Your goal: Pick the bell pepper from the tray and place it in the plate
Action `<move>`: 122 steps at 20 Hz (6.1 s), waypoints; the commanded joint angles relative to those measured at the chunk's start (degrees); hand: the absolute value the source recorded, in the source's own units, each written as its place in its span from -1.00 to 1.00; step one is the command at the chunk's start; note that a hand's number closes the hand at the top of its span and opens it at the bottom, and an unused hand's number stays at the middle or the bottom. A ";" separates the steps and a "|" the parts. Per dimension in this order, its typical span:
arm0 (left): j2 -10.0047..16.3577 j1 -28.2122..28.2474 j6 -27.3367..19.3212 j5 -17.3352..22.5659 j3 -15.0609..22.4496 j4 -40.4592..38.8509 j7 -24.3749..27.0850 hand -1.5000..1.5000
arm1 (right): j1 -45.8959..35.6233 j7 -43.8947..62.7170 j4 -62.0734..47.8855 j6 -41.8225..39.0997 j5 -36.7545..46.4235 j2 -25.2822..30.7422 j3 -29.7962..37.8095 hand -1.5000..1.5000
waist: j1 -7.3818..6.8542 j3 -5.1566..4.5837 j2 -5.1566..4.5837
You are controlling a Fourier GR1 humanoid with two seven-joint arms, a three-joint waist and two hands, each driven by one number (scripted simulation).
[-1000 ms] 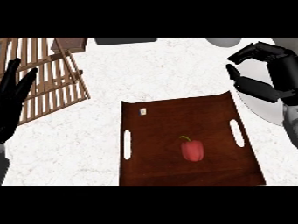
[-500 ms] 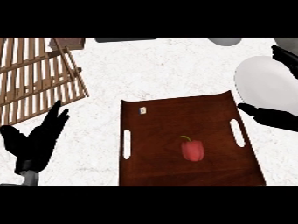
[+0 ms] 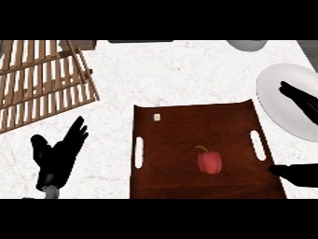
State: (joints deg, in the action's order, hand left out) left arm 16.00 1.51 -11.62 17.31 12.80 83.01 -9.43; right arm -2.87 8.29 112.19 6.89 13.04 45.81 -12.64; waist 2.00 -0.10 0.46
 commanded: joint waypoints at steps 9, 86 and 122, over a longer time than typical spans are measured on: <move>-2.79 -1.51 -0.51 -2.40 0.96 0.04 -2.43 0.00 | -4.09 33.65 13.65 -10.34 20.39 -7.47 -17.23 -1.00 | -2.41 0.04 -0.41; -10.07 -5.98 9.11 -10.46 -3.29 0.27 -3.92 0.00 | -41.81 73.00 -43.01 16.35 89.81 -30.37 36.61 1.00 | -9.86 0.34 -4.03; -7.72 -0.67 9.35 -8.86 -7.89 -0.65 -2.23 0.00 | -33.95 55.04 -69.70 52.33 85.83 -31.38 77.41 -1.00 | -3.77 0.41 -1.26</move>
State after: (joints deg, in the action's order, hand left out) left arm 7.04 0.26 -3.26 7.46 6.19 82.71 -10.95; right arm -36.72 62.30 50.32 50.05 106.20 11.89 62.91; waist -1.86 0.42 -0.78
